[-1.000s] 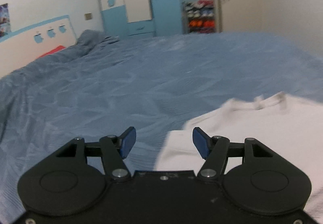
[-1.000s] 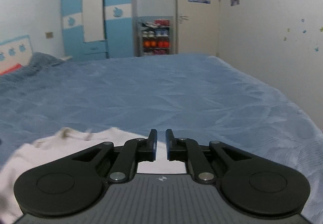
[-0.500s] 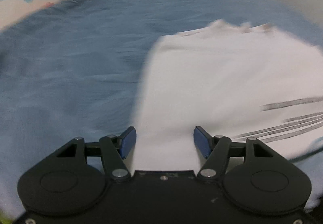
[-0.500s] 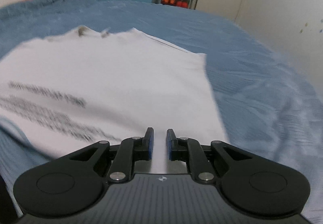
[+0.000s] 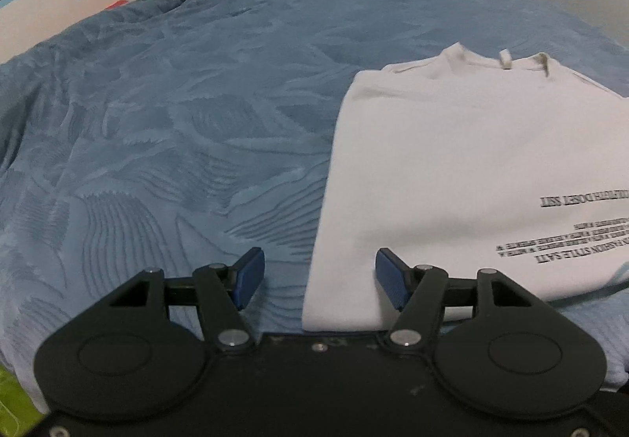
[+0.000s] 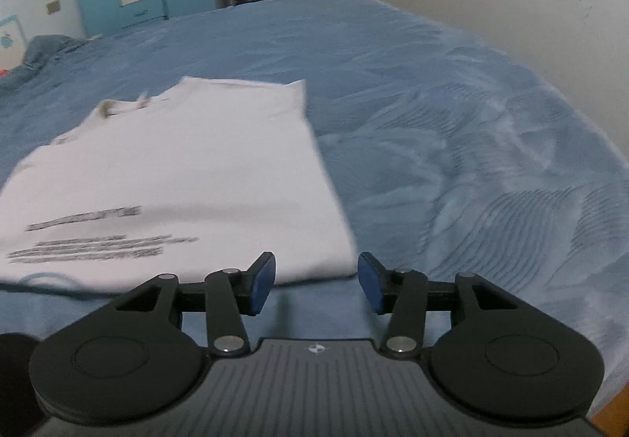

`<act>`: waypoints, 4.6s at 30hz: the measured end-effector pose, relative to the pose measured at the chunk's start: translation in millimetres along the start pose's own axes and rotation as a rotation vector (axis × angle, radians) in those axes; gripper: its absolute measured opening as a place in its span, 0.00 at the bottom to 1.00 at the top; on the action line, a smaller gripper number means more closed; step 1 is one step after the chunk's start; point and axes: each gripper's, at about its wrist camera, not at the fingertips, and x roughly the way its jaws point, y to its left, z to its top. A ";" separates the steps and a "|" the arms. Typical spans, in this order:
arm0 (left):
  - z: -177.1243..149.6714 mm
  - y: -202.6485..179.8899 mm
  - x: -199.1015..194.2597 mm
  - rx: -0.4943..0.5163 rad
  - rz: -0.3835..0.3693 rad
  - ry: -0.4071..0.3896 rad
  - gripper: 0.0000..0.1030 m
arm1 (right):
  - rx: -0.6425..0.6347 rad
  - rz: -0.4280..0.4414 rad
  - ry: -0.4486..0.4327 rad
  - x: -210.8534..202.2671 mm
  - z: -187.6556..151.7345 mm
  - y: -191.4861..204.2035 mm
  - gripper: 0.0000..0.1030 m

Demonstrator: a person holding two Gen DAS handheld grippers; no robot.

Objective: Fold small clothes

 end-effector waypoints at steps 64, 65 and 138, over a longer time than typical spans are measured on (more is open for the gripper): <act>17.9 114.6 17.3 -0.160 -0.058 0.002 0.63 | -0.489 0.700 0.252 8.6 53.7 318.7 0.49; 20.4 113.4 16.2 -0.161 -0.063 -0.001 0.63 | -0.491 0.686 0.221 2.8 60.4 317.4 0.50; 69.6 -12.8 63.1 -0.113 -0.120 -0.440 0.68 | -0.159 0.284 -0.524 114.6 97.8 249.1 0.54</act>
